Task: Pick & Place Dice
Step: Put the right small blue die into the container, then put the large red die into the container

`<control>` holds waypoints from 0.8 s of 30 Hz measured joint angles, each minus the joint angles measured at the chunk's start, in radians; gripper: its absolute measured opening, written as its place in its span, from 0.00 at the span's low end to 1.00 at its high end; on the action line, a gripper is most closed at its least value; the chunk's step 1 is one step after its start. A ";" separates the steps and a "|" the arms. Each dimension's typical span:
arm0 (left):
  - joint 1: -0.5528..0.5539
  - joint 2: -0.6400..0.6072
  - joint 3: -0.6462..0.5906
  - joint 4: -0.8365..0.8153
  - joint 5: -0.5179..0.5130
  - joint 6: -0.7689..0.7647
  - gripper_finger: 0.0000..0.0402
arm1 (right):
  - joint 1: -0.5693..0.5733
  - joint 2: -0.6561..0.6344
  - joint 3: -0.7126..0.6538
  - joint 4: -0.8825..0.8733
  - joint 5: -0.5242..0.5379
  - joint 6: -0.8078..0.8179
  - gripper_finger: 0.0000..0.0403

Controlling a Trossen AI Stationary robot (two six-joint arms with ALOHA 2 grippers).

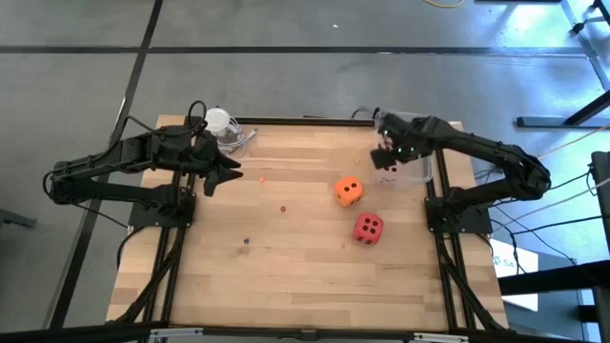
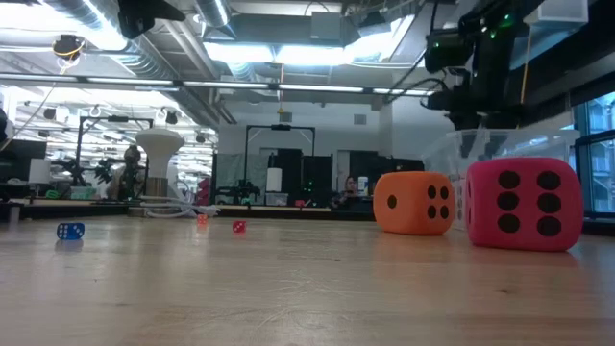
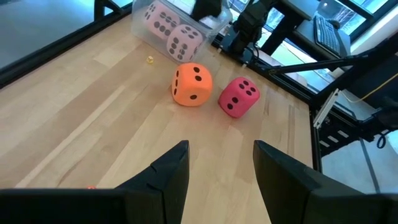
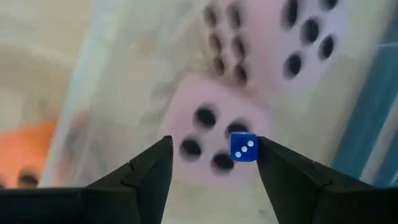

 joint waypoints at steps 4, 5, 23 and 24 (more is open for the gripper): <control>0.000 0.000 0.000 0.000 0.000 0.000 0.42 | 0.003 -0.002 0.002 0.070 -0.085 -0.041 0.56; 0.000 0.000 0.000 0.000 0.000 0.000 0.42 | 0.002 -0.002 0.001 0.063 -0.072 -0.024 0.56; 0.000 0.000 0.000 -0.011 0.003 -0.027 0.42 | 0.128 -0.106 0.000 -0.070 -0.008 -0.051 0.53; 0.000 -0.001 0.000 -0.014 0.003 -0.027 0.42 | 0.153 -0.126 0.000 -0.068 -0.015 -0.056 0.52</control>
